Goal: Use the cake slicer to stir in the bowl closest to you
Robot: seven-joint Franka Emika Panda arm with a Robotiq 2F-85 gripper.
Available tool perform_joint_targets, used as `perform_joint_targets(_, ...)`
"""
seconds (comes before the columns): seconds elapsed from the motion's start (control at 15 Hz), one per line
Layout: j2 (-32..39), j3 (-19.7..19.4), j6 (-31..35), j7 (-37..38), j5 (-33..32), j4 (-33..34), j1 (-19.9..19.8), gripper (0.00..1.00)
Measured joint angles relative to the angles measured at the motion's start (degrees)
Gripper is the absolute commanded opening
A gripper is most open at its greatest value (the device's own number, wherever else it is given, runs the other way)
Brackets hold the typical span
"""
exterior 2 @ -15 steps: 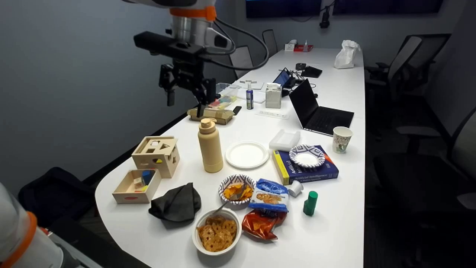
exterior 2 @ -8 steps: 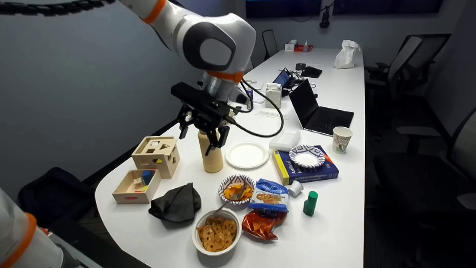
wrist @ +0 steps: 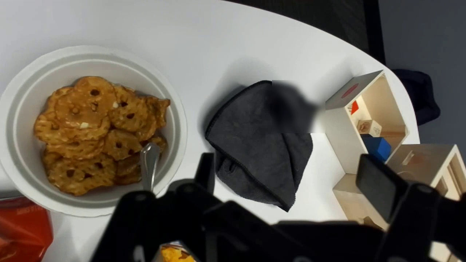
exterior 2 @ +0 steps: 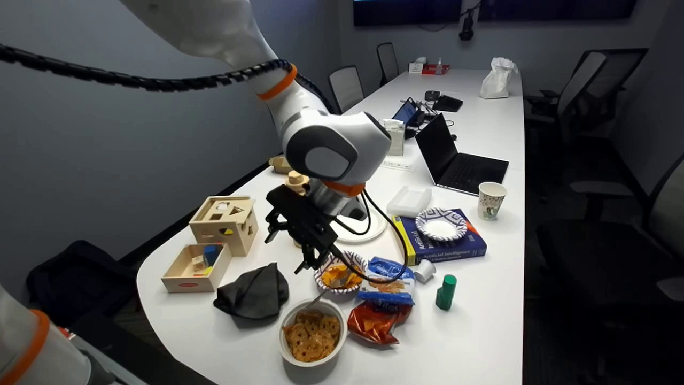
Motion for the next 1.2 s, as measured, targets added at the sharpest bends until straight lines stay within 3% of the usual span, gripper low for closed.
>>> perform_joint_targets(0.6,8.9,3.9,8.2,-7.2,6.6,0.1,-6.7,1.00)
perform_joint_targets(1.2,14.5,6.4,8.9,-8.3,7.2,4.0,-10.4,1.00)
